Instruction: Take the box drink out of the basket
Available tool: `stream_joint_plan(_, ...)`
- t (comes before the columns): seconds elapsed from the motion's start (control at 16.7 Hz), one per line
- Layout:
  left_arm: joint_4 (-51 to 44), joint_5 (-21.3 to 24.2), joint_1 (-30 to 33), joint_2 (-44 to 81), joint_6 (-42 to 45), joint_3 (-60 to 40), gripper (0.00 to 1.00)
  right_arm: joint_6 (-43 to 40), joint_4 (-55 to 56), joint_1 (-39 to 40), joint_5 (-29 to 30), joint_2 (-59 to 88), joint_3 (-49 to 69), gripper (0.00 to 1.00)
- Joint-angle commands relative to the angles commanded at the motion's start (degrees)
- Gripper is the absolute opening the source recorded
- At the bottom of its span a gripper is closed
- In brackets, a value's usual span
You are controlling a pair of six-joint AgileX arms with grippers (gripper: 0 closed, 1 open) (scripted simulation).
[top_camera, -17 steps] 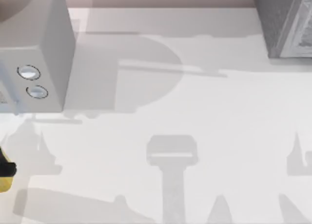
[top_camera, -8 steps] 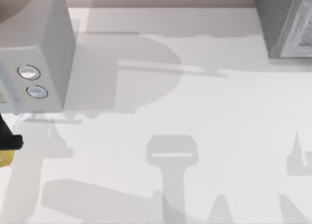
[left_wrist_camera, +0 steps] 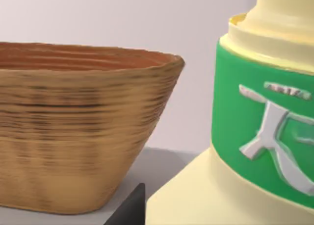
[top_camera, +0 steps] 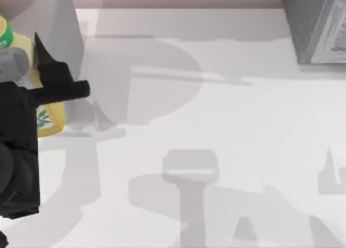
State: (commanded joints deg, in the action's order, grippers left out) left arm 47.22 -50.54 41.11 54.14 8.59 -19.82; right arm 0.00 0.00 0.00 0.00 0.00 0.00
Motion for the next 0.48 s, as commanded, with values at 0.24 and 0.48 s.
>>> stream_joint_plan(0.24, 14.06, -16.56, 11.73, 18.80, 1.59, -4.82, 0.00, 0.00, 0.00, 0.00, 0.00, 0.00, 0.00, 1.00)
stream_joint_plan(0.48, 23.52, -26.38, 19.69, 31.75, 2.22, -7.52, 0.00, 0.00, 0.00, 0.00, 0.00, 0.00, 0.00, 1.00)
